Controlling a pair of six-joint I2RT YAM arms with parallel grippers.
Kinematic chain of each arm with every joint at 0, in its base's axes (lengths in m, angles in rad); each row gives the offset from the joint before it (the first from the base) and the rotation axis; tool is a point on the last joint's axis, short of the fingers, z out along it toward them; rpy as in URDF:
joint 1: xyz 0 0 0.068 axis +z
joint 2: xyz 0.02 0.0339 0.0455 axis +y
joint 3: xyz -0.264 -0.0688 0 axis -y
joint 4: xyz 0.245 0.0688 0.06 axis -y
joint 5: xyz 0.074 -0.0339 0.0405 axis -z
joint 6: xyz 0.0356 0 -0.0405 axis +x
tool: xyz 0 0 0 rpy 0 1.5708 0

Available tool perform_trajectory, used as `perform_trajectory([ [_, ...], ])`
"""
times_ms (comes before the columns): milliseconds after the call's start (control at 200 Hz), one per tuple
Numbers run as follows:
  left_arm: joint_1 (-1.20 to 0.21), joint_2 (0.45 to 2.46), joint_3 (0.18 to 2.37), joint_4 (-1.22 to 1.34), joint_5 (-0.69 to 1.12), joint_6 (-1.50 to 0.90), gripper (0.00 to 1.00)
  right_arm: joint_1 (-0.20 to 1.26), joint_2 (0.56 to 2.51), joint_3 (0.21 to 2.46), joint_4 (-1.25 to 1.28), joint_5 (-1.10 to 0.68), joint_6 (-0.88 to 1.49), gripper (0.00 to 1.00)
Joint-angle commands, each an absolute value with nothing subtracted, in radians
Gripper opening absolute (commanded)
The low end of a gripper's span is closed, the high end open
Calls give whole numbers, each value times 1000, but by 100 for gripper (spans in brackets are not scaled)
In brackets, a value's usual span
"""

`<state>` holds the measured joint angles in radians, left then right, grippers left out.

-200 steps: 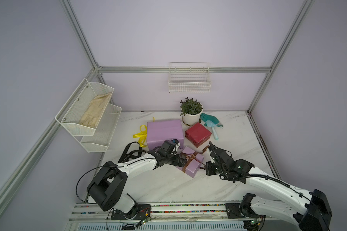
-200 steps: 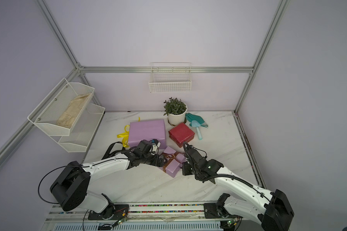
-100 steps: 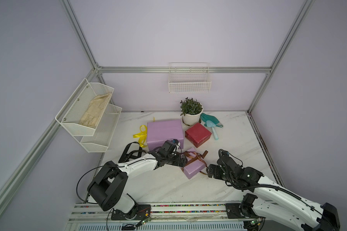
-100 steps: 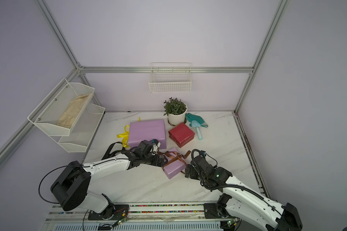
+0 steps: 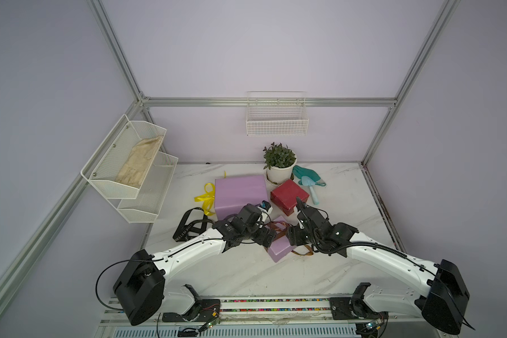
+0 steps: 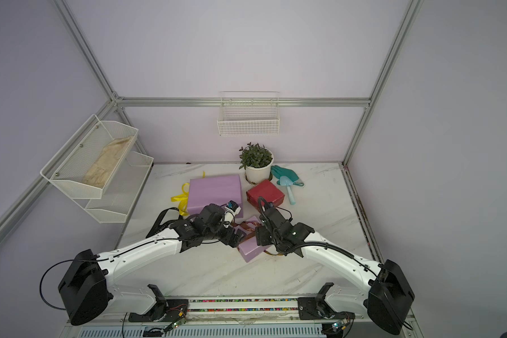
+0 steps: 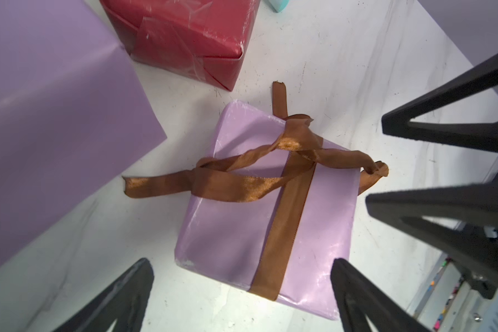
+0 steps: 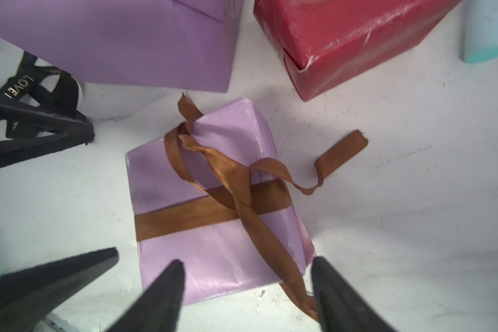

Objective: Untie the ribbon bows on the gift boxes
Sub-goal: Untie the ribbon from the gift box.

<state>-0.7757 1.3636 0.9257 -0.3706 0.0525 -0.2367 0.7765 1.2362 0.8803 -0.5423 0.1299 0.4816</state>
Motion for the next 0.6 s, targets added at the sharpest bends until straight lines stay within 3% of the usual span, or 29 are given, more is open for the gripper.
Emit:
perform_trajectory([
  [0, -807, 1397, 1011, -374, 7, -107, 79, 781, 1264, 896, -508, 120, 413, 42],
  [100, -843, 1447, 1020, -333, -44, -34, 72, 780, 1290, 885, -496, 147, 400, 42],
  [350, -921, 1523, 1026, -197, -136, 127, 80, 778, 1316, 862, -457, 241, 389, 43],
  [470, -923, 1572, 1045, -161, -166, 157, 79, 778, 1324, 858, -442, 228, 382, 9],
  [535, -922, 1594, 1059, -155, -170, 166, 79, 775, 1320, 848, -440, 217, 378, 0],
  [595, -922, 1611, 1064, -142, -164, 173, 79, 768, 1311, 842, -442, 212, 384, 0],
])
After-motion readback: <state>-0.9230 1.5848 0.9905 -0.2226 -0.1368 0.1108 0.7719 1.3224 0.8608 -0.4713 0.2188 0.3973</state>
